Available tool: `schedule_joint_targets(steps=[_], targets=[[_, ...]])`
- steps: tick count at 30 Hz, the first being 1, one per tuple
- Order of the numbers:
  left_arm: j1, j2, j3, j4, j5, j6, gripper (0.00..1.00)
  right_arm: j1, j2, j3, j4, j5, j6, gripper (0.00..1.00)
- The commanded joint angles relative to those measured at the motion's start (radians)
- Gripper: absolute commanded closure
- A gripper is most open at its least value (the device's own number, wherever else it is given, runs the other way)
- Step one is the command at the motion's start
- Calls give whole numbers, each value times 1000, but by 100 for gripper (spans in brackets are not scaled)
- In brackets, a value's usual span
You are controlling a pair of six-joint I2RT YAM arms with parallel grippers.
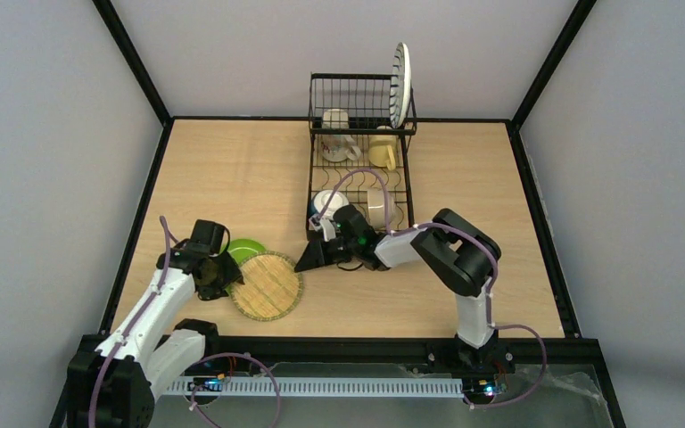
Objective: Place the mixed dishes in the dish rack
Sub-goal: Grab the plate at the corner of the board.
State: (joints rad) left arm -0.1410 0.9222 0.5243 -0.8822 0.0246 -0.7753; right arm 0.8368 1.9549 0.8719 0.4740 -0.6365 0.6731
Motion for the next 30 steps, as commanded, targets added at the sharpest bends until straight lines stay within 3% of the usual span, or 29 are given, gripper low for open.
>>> schedule_joint_targets(steps=[1, 17, 26, 30], targets=[[-3, 4, -18, 28, -5, -12, 1, 47, 74, 1, 12, -61, 41, 10], [-6, 43, -26, 98, 38, -23, 1, 176, 149, 93, 2, -89, 76, 12], [-18, 56, -34, 135, 53, -37, 1, 221, 144, 102, -29, -87, 67, 18], [-20, 54, -33, 142, 58, -44, 1, 222, 124, 103, -72, -67, 39, 25]])
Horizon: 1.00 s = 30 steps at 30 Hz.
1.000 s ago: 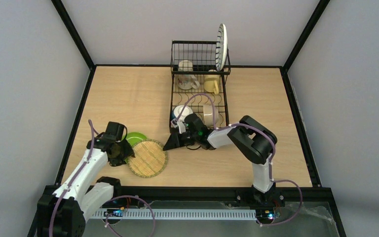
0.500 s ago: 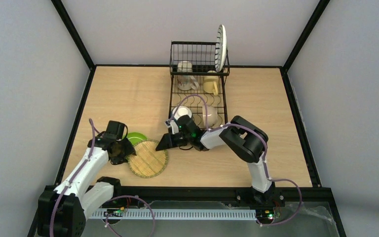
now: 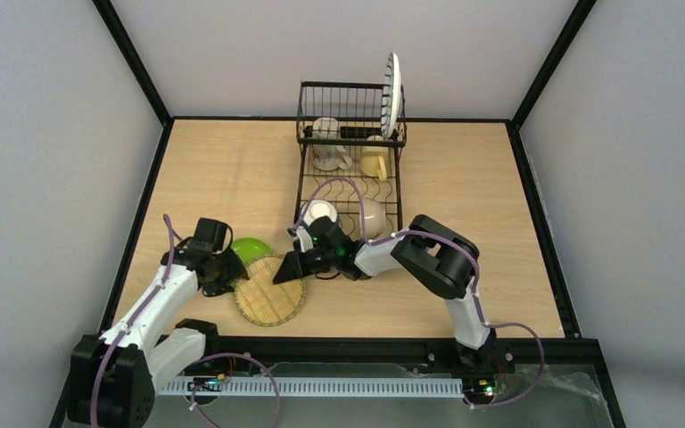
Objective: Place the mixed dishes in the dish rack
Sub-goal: Grab the plate at the corner of the board.
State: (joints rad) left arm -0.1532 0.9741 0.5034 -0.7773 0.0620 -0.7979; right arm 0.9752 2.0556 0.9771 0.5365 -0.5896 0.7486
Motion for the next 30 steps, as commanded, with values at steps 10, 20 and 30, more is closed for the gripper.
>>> schedule_joint_targets(steps=[10, 20, 30], targets=[[-8, -17, 10, 20, 29, -25, 1, 84, -68, 16, -283, -3, -119, 62], [-8, -56, 35, -16, 36, -23, 1, 83, -152, 16, -352, 73, -147, 86], [-8, -100, 48, -46, 41, -24, 1, 83, -239, 5, -388, 122, -153, 93]])
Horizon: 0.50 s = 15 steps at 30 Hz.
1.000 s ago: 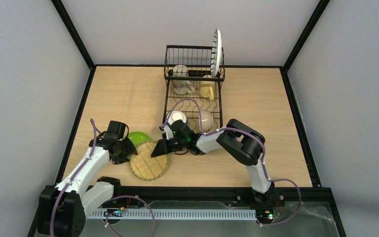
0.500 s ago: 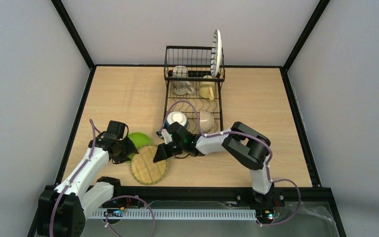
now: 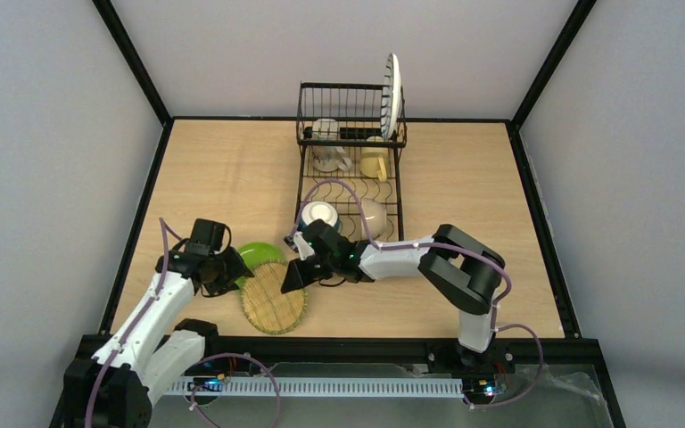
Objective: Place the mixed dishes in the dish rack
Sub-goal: Grab the plate at the corner of the board.
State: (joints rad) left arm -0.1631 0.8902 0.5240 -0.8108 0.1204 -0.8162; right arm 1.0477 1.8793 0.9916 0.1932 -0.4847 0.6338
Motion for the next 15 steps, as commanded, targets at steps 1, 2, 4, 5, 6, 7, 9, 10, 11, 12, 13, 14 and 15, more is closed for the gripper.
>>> schedule_joint_targets(steps=[1, 2, 4, 5, 6, 7, 9, 10, 11, 12, 13, 14, 15], targets=[[2, -20, 30, -16, -17, -7, 1, 11, -72, -9, -50, 21, -39, 94], [1, -22, 33, -20, -15, -7, 1, 11, -83, -8, -56, 26, -40, 94], [1, -28, 41, -26, -15, -6, 1, 11, -106, -2, -72, 34, -42, 98], [2, -32, 45, -29, -15, -6, 1, 11, -119, 2, -82, 38, -42, 100], [2, -36, 49, -31, -15, -6, 1, 11, -135, 6, -92, 42, -43, 100], [2, -38, 53, -33, -15, -6, 1, 11, -152, 11, -106, 47, -45, 100], [2, -44, 58, -36, -13, -8, 1, 11, -189, 32, -147, 63, -56, 100], [1, -48, 60, -36, -14, -9, 1, 11, -210, 47, -172, 78, -65, 100], [1, -53, 61, -34, -12, -10, 1, 11, -230, 67, -206, 94, -76, 100], [1, -58, 62, -33, -9, -12, 1, 11, -252, 92, -248, 114, -90, 100], [2, -62, 65, -32, -8, -14, 1, 11, -271, 128, -294, 141, -109, 100], [1, -67, 66, -30, -6, -16, 1, 11, -286, 172, -361, 170, -130, 100], [2, -72, 66, -27, -4, -18, 1, 11, -297, 220, -411, 197, -153, 100]])
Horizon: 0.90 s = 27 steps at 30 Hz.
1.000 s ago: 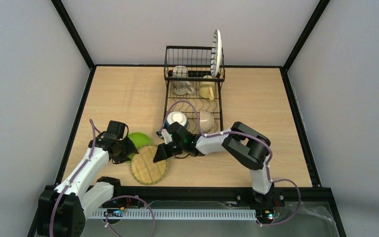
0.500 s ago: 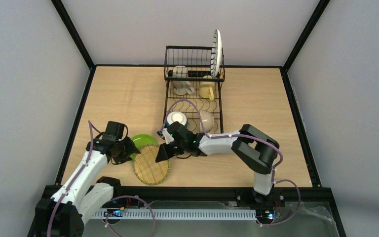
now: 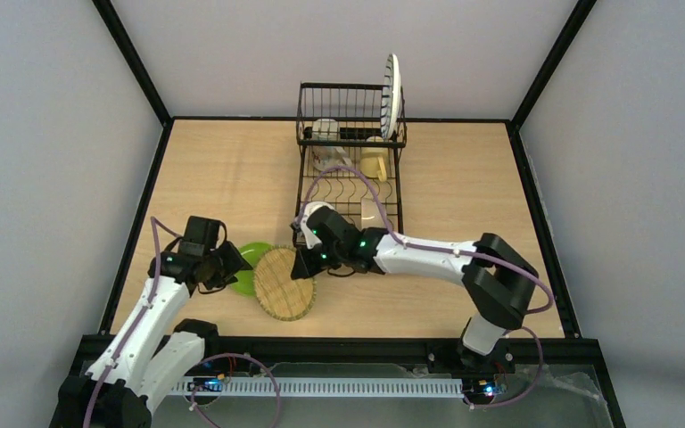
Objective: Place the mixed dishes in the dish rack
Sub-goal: Grab the plate at the corner of the board, then insert the plate into the dish rack.
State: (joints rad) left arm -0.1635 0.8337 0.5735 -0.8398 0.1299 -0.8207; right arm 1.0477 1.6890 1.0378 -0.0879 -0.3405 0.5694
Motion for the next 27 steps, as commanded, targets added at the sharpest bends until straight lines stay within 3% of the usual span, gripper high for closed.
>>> schedule_joint_targets(steps=[1, 9, 16, 27], targets=[[2, -21, 15, 5, -12, -17, 1, 12, -111, 231, -182, 83, -111, 100], [2, -57, 9, 14, 6, -24, 1, 10, -6, 780, -531, 411, -252, 100], [0, -74, 18, -9, -3, -3, 1, 9, 189, 1249, -692, 737, -353, 100], [-1, -86, -2, -18, -6, 16, 1, -95, 284, 1318, -469, 1258, -548, 100]])
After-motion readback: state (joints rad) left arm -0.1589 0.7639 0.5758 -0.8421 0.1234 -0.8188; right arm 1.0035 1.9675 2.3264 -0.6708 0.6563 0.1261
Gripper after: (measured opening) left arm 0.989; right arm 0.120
